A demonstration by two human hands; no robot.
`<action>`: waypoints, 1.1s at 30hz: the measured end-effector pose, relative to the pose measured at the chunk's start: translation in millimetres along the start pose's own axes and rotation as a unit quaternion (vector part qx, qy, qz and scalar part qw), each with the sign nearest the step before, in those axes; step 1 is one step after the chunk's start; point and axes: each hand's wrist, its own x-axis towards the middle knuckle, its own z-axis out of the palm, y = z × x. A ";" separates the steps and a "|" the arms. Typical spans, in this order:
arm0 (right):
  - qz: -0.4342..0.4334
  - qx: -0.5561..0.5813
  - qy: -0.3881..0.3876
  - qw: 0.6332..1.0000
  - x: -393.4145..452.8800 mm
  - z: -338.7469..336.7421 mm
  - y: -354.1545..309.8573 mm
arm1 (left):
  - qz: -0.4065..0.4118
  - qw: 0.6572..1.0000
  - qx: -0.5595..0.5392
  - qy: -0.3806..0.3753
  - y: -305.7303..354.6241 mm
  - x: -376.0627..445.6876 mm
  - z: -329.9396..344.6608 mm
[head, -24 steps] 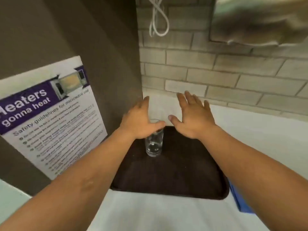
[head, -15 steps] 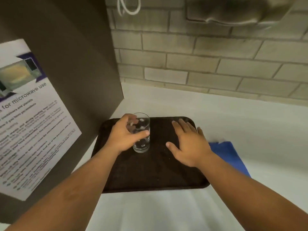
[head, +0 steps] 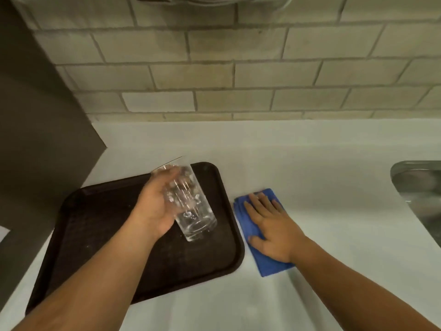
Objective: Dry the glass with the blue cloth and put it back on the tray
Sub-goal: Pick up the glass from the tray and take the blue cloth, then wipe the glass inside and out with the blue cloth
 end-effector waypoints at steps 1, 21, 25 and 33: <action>-0.008 0.002 0.017 1.000 3.0 3.5 3.5 | -0.010 1.000 -0.017 -0.002 -2.7 -0.6 4.2; -0.146 0.458 0.064 0.875 -3.2 -84.0 -167.7 | -0.087 0.993 -0.070 0.048 37.9 -50.0 9.3; -0.160 0.360 0.052 0.918 -7.1 -88.4 -205.0 | -0.115 0.984 -0.108 0.078 49.9 -73.3 -15.6; -0.208 0.435 0.028 0.876 -10.6 -96.8 -218.4 | -0.132 0.976 -0.176 -0.004 68.0 -99.1 -58.5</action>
